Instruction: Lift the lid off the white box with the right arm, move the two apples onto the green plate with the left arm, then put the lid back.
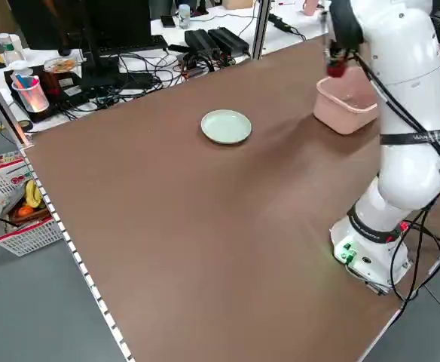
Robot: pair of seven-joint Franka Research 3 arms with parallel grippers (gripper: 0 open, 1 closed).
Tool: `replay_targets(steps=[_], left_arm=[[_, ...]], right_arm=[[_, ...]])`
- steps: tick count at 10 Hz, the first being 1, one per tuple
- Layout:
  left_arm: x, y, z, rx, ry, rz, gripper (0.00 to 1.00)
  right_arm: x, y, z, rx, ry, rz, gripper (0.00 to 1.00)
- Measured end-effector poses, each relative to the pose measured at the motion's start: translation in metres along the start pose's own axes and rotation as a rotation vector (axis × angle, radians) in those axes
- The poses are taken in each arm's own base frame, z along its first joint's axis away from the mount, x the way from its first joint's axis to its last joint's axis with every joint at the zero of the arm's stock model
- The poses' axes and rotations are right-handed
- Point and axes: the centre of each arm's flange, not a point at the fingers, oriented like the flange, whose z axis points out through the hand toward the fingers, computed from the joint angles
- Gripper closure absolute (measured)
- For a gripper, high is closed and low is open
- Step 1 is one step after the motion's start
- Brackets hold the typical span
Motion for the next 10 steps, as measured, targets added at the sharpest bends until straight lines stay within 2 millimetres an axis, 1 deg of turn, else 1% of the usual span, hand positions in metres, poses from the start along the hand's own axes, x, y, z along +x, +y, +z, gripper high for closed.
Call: replay_targets(steps=[1,2,3,5,6,7,8,9,10], left_arm=[[0.027,-0.051,0.002,0.027,0.016,0.027,0.22],[0.047,-0.100,0.009,0.060,0.025,0.056,0.22],[0.061,-0.145,0.020,0.092,0.031,0.083,0.22],[0.081,-0.243,0.050,0.111,0.090,0.150,0.22],[0.085,-0.292,0.068,0.116,0.118,0.175,0.22],[0.087,-0.334,0.086,0.125,0.130,0.182,0.22],[0.089,-0.362,0.106,0.128,0.130,0.175,0.22],[0.091,-0.375,0.122,0.123,0.123,0.163,0.22],[0.092,-0.381,0.134,0.116,0.126,0.159,0.22]], right_arm=[[-0.001,0.000,0.000,0.000,0.001,0.001,0.93],[-0.002,0.001,0.000,0.000,0.002,0.000,0.93],[-0.002,0.001,0.000,-0.001,0.002,0.000,0.93],[-0.002,0.001,0.000,-0.001,0.002,0.000,0.93],[-0.002,0.001,0.000,0.000,0.002,0.000,0.93],[-0.002,0.001,0.000,0.000,0.002,0.000,0.93],[-0.002,0.001,0.000,0.000,0.002,0.000,0.93],[-0.002,0.001,0.000,0.000,0.002,0.000,0.93],[-0.002,0.001,0.000,0.000,0.002,0.000,0.93]])
